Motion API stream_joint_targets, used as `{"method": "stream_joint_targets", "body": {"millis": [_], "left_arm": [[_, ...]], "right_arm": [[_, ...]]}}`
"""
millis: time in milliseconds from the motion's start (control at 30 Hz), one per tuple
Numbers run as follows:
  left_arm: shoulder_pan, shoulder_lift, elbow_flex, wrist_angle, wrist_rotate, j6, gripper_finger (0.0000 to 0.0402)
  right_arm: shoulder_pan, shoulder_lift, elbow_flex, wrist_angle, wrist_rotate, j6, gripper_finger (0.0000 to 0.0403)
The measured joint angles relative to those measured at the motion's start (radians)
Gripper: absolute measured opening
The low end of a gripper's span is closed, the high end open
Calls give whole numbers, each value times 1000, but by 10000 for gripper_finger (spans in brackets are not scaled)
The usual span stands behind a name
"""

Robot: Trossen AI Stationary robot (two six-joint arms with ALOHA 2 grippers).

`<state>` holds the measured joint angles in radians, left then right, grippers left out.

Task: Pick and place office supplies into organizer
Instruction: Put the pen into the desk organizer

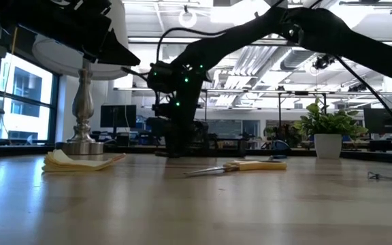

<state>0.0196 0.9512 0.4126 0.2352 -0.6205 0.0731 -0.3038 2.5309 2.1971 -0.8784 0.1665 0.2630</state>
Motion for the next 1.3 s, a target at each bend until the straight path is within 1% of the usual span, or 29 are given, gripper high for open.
{"method": "stream_joint_targets", "body": {"millis": [100,200,300,400,433,467,600,667,733,800,900,1033,1133,1300], "left_arm": [[0,0,0,0,0,0,163],[0,0,0,0,0,0,163],[0,0,0,0,0,0,163],[0,0,0,0,0,0,163],[0,0,0,0,0,0,163],[0,0,0,0,0,0,163],[0,0,0,-1,0,1,163],[0,0,0,-1,0,7,163],[0,0,0,-2,0,10,163],[0,-1,0,-8,0,9,163],[0,-9,1,-30,-1,-9,163],[0,-51,4,-77,-1,-60,163],[-2,-88,-5,-135,18,-82,163],[-1,-163,-3,-162,26,-82,163]], "right_arm": [[4,0,1,-2,-7,-8,120],[12,0,1,-3,-4,-26,103],[25,0,1,-5,10,-53,68],[38,0,1,-7,35,-87,22],[41,0,1,-8,39,-104,15],[44,0,1,-8,44,-111,12],[55,-3,0,-12,66,-148,23],[64,-21,-2,-19,69,-165,15],[74,-52,-2,-16,90,-187,7],[81,-96,-2,-24,127,-203,10],[86,-165,-2,-43,156,-228,14],[82,-240,-4,-105,192,-237,5],[81,-285,2,-122,232,-237,8],[74,-293,-4,-163,218,-261,5]]}}
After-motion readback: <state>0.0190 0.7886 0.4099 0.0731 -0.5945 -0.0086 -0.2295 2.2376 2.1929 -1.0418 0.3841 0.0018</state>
